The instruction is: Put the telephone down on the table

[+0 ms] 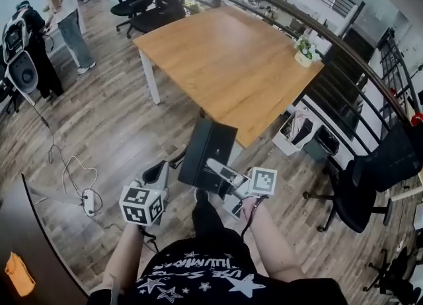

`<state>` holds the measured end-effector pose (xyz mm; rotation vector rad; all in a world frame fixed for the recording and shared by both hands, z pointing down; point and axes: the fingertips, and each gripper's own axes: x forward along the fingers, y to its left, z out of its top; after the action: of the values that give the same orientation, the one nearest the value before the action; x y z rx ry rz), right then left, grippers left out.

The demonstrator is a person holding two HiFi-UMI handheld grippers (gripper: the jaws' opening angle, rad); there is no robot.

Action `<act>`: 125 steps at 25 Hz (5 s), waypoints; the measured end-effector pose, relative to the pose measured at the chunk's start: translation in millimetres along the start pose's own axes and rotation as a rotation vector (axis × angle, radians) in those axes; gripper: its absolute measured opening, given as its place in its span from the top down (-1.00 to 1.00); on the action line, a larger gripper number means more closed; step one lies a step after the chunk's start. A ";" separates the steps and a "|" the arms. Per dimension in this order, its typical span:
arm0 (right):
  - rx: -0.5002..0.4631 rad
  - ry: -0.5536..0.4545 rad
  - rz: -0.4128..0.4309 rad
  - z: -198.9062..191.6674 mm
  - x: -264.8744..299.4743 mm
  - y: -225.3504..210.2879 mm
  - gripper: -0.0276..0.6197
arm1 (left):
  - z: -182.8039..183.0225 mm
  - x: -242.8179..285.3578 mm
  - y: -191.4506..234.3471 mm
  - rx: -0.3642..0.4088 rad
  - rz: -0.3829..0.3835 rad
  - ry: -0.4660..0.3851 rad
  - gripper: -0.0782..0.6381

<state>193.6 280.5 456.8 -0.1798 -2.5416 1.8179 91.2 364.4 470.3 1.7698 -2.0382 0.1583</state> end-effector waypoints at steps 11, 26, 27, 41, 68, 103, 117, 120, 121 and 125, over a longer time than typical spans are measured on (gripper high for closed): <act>0.020 0.002 -0.004 96.9 62.1 -40.4 0.41 | 56.4 87.1 50.0 0.001 0.022 0.001 0.78; 0.013 0.024 0.024 212.6 111.9 -78.0 0.41 | 114.4 204.1 87.1 -0.012 0.030 0.011 0.78; 0.013 0.026 0.021 221.0 112.7 -82.4 0.41 | 118.7 213.6 87.1 -0.009 0.027 0.009 0.78; -0.003 0.002 0.050 307.3 136.3 -111.4 0.41 | 156.8 292.5 100.9 0.034 0.029 0.017 0.78; -0.026 -0.329 -0.099 452.7 210.8 -168.8 0.41 | 265.1 493.2 183.5 0.129 -0.310 0.074 0.78; -0.073 -0.506 -0.266 613.9 287.4 -280.5 0.41 | 338.9 722.5 228.1 0.227 -0.569 0.148 0.78; -0.048 -0.492 -0.290 655.5 286.0 -323.2 0.41 | 336.5 772.5 227.3 0.228 -0.571 0.178 0.78; -0.049 -0.489 -0.298 662.4 284.7 -333.9 0.41 | 333.1 779.3 226.8 0.226 -0.574 0.189 0.78; -0.048 -0.489 -0.299 665.2 284.6 -337.3 0.41 | 331.6 781.7 227.1 0.224 -0.575 0.193 0.78; -0.018 -0.502 -0.298 673.1 284.2 -350.5 0.41 | 325.1 790.7 231.2 0.219 -0.569 0.210 0.78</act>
<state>-170.3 -437.2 552.4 0.7029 -2.6825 1.9029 -282.7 -436.0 533.1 2.2819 -1.3511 0.3811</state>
